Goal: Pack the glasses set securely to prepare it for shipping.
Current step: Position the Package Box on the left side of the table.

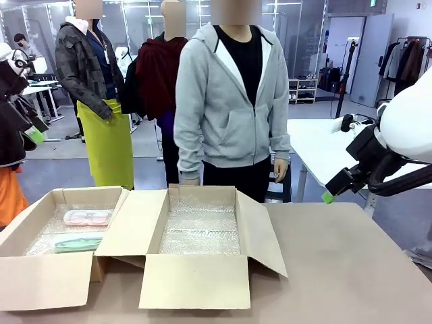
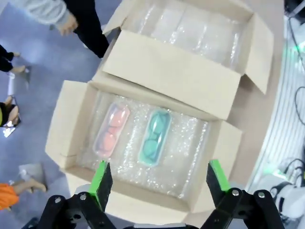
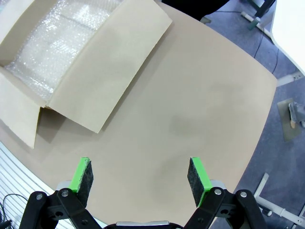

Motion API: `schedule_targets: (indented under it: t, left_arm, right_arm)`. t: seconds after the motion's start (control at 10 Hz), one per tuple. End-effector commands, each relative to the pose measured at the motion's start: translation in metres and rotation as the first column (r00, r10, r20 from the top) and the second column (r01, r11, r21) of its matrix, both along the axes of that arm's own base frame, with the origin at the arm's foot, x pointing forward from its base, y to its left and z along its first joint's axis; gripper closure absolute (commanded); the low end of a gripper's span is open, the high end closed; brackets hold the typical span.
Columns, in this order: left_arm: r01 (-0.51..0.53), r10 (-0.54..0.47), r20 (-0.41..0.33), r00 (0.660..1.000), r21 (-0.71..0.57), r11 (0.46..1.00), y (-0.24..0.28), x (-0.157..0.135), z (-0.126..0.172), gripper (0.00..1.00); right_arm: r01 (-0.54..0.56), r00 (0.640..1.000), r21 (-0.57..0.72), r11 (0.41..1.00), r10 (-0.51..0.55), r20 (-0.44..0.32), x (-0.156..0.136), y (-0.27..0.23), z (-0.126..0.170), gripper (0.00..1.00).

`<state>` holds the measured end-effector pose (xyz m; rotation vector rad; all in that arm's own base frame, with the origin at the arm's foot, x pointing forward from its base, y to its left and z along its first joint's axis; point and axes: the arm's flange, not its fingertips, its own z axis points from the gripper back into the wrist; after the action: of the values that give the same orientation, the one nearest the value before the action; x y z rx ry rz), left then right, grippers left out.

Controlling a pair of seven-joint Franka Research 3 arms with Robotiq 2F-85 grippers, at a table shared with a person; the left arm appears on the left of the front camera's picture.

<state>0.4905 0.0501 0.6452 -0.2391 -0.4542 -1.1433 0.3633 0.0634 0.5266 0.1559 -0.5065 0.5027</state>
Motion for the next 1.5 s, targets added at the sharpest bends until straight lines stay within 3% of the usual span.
schedule_targets:
  t: [0.0,0.1,1.4]
  left_arm:
    - [-0.004,0.003,-0.024,1.000,-0.052,0.999,0.0013,-0.0084,0.0038,0.00]
    - [0.000,0.000,0.000,1.000,0.000,1.000,0.0000,0.0000,0.0000,0.00]
    - [0.000,0.000,0.000,1.000,0.000,1.000,0.0000,0.0000,0.0000,0.00]
  right_arm:
    - [0.014,1.000,-0.005,1.000,-0.014,-0.010,-0.0014,0.0017,0.0017,0.00]
    - [0.014,1.000,-0.005,1.000,-0.014,-0.010,-0.0014,0.0017,0.0017,0.00]
    - [0.014,1.000,-0.005,1.000,-0.014,-0.010,-0.0014,0.0017,0.0017,0.00]
